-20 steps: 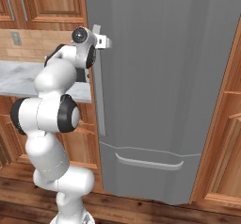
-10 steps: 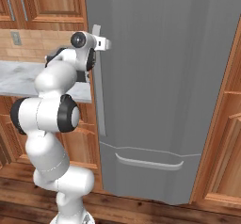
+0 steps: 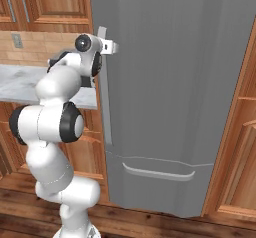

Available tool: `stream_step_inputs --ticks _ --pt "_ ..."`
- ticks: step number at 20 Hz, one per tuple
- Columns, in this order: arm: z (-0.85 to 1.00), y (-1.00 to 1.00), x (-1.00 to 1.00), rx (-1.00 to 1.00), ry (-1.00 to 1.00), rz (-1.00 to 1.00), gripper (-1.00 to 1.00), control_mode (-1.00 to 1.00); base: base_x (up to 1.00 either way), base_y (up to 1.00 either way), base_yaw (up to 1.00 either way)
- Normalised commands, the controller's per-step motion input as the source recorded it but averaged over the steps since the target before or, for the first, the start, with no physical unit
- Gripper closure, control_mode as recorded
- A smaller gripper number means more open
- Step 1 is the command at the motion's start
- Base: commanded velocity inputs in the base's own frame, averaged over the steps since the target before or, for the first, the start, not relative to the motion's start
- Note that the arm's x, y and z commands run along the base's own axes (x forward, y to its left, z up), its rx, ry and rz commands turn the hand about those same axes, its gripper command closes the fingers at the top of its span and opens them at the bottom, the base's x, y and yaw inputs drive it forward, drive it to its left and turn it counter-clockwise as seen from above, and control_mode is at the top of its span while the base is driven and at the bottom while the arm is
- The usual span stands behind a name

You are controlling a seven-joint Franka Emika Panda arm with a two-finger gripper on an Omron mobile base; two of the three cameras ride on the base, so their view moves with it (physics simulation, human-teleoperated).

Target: Open the fridge, remove the pear, broccoli, and shrimp, and place them on any counter.

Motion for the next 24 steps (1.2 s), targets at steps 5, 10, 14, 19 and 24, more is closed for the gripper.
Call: stream_step_inputs --ticks 5,10,14,19,24 --pt "-0.08 -0.03 -0.83 0.00 -0.01 0.00 1.00 -1.00 0.00 0.00 0.00" --pt "0.00 -0.23 -1.00 -0.08 -0.09 0.12 1.00 -1.00 0.00 0.00 0.00" --pt "0.00 -0.39 -1.00 -0.08 -0.10 0.19 1.00 -1.00 0.00 0.00 0.00" --pt "0.00 -0.41 -1.00 -0.11 -0.06 0.22 1.00 -1.00 0.00 0.00 0.00" --pt "0.00 -0.29 -1.00 -0.14 0.00 0.24 1.00 -1.00 0.00 0.00 0.00"
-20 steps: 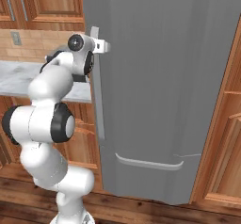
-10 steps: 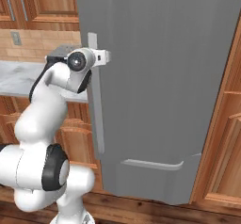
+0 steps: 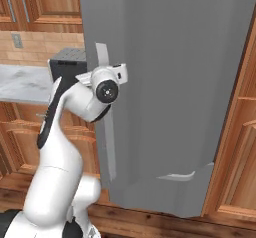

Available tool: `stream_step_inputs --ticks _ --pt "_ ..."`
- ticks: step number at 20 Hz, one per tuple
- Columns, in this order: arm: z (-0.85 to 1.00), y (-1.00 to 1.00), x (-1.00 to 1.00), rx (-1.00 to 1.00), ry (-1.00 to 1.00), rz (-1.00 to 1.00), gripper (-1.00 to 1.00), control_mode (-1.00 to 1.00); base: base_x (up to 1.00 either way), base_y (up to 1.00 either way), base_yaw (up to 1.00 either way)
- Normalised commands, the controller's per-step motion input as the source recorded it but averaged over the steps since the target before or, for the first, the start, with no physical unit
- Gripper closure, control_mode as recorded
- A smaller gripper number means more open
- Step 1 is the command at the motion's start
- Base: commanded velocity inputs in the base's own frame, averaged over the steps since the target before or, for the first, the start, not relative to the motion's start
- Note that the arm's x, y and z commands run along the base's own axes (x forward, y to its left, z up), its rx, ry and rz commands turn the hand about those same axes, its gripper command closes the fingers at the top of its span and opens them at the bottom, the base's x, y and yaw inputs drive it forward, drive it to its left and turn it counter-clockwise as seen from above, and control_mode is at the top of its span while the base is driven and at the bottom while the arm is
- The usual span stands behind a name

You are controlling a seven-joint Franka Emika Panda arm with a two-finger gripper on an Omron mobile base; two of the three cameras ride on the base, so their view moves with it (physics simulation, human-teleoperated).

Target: Open the fridge, remove the pear, broccoli, and shrimp, and place them on any counter.

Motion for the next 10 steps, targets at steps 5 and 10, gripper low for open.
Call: stream_step_inputs --ticks 5,10 --pt "0.00 -0.14 -0.98 -0.16 0.06 0.23 1.00 -1.00 0.00 0.00 0.00" --pt "0.00 -0.04 -0.98 -0.14 0.14 0.18 1.00 -1.00 0.00 0.00 0.00"
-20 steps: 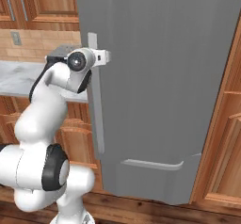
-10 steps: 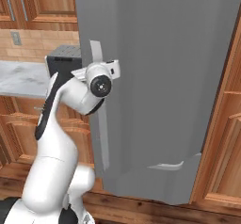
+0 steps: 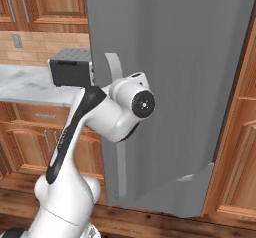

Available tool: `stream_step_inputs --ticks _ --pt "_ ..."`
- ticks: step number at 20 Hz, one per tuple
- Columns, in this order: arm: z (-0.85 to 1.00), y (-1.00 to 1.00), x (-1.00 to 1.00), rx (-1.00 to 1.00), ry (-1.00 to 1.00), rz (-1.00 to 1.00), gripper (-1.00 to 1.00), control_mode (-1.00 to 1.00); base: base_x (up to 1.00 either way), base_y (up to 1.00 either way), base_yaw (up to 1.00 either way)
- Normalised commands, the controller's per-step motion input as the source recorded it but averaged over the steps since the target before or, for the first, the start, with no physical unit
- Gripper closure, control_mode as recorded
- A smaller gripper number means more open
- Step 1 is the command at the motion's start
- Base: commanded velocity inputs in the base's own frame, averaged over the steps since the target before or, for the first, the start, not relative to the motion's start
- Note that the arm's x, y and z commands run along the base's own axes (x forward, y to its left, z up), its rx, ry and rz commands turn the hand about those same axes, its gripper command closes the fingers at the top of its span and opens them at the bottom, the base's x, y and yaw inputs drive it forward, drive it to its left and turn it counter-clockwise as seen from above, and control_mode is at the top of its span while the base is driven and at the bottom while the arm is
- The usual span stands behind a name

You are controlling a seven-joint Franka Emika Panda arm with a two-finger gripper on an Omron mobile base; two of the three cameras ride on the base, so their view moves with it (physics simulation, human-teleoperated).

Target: Open the fridge, remove the pear, broccoli, and shrimp, and place them on any counter.

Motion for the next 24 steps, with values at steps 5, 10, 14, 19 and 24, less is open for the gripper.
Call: stream_step_inputs --ticks 5,10,14,19,24 --pt "-0.02 -0.03 -0.92 -0.01 0.01 0.05 1.00 -1.00 0.00 0.00 0.00" --pt "0.00 0.02 -0.85 0.00 -0.16 0.00 -1.00 -1.00 0.00 0.00 0.00" --pt "0.00 0.01 -0.70 0.00 -0.09 -0.06 -1.00 -1.00 0.00 0.00 0.00" --pt "0.06 -0.15 -0.74 -0.01 0.05 -0.07 -1.00 -1.00 0.00 0.00 0.00" --pt "0.14 -0.15 -0.93 0.00 0.07 -0.22 -1.00 -1.00 0.00 0.00 0.00"
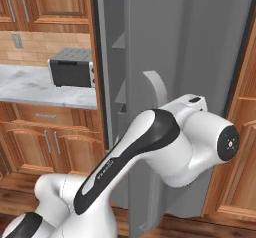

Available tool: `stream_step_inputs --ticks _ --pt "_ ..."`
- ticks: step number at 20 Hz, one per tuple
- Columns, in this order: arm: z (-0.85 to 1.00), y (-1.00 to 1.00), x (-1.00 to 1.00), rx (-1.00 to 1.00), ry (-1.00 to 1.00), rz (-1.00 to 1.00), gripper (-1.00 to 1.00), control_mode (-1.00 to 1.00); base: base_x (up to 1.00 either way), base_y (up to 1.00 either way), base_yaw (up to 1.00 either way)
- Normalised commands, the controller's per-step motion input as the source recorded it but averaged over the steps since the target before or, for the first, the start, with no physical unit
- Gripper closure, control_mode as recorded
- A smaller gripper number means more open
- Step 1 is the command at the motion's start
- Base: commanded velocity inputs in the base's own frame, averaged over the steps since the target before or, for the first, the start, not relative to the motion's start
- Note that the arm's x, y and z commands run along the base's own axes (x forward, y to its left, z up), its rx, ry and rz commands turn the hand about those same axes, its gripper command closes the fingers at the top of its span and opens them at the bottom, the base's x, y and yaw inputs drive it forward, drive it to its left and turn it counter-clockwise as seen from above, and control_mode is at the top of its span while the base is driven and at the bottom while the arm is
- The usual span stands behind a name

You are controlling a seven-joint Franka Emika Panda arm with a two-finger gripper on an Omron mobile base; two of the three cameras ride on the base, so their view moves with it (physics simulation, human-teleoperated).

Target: Open the fridge, remove the pear, broccoli, and shrimp, and place them on any counter.

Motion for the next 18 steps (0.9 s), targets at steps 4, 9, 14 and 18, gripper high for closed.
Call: stream_step_inputs --ticks 4,9,14,18 --pt "0.07 0.02 -0.92 0.00 0.00 -0.49 -1.00 -1.00 0.00 0.00 0.00" --pt "0.00 0.08 -0.65 0.01 0.00 -0.69 -1.00 -1.00 0.00 0.00 0.00" --pt "0.00 0.15 -0.71 0.04 -0.11 -0.79 -1.00 -1.00 0.00 0.00 0.00" --pt "0.02 0.22 -0.81 0.08 -0.16 -0.74 -1.00 -1.00 0.00 0.00 0.00"
